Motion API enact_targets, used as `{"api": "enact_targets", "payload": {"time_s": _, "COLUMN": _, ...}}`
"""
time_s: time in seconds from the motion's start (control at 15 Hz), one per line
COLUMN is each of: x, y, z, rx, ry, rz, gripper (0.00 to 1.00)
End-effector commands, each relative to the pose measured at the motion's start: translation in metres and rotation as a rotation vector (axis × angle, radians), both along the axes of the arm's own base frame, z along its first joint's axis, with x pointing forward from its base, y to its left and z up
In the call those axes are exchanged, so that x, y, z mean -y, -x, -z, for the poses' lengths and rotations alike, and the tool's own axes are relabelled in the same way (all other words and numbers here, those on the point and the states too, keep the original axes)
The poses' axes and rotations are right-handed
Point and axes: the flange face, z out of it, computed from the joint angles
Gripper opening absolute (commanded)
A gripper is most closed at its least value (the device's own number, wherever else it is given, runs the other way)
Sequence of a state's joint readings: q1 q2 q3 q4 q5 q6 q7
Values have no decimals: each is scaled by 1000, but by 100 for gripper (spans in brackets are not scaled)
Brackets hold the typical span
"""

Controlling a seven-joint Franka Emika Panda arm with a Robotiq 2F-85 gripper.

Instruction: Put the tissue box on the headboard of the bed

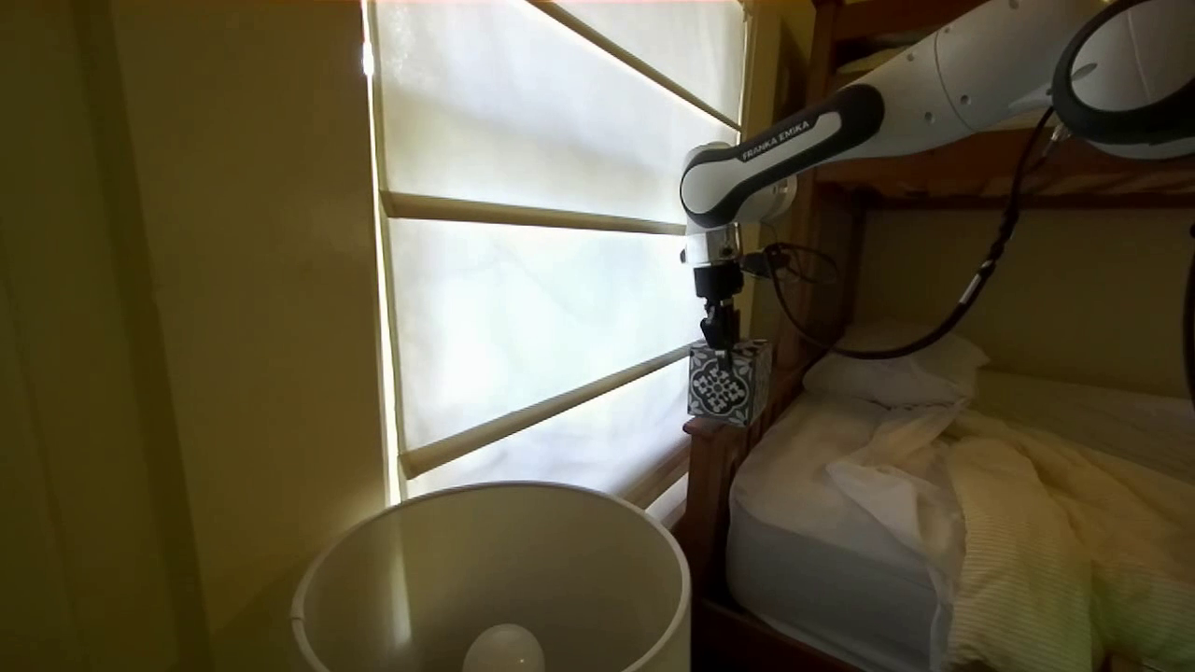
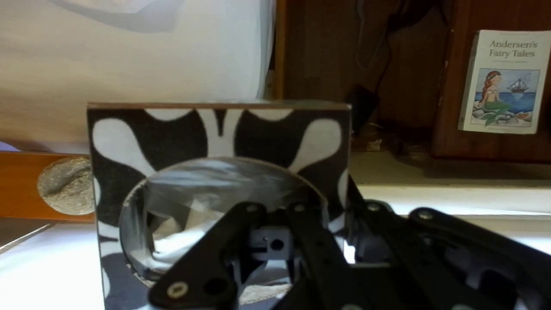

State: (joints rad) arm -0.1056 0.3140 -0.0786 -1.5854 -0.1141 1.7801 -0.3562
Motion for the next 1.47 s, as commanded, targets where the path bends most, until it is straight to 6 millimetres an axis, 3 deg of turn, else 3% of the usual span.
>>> {"api": "enact_targets", "payload": {"time_s": 0.0, "x": 2, "y": -2, "z": -2, "rx": 2, "ry": -9, "rz": 8, "gripper": 2}}
{"api": "enact_targets", "payload": {"time_s": 0.53, "x": 17, "y": -18, "z": -10, "rx": 22, "ry": -34, "rz": 52, "gripper": 2}}
{"api": "enact_targets", "payload": {"time_s": 0.73, "x": 13, "y": -28, "z": -9, "rx": 27, "ry": -46, "rz": 51, "gripper": 2}}
{"api": "enact_targets", "payload": {"time_s": 1.4, "x": 15, "y": -38, "z": 14, "rx": -54, "ry": -66, "rz": 72, "gripper": 2}}
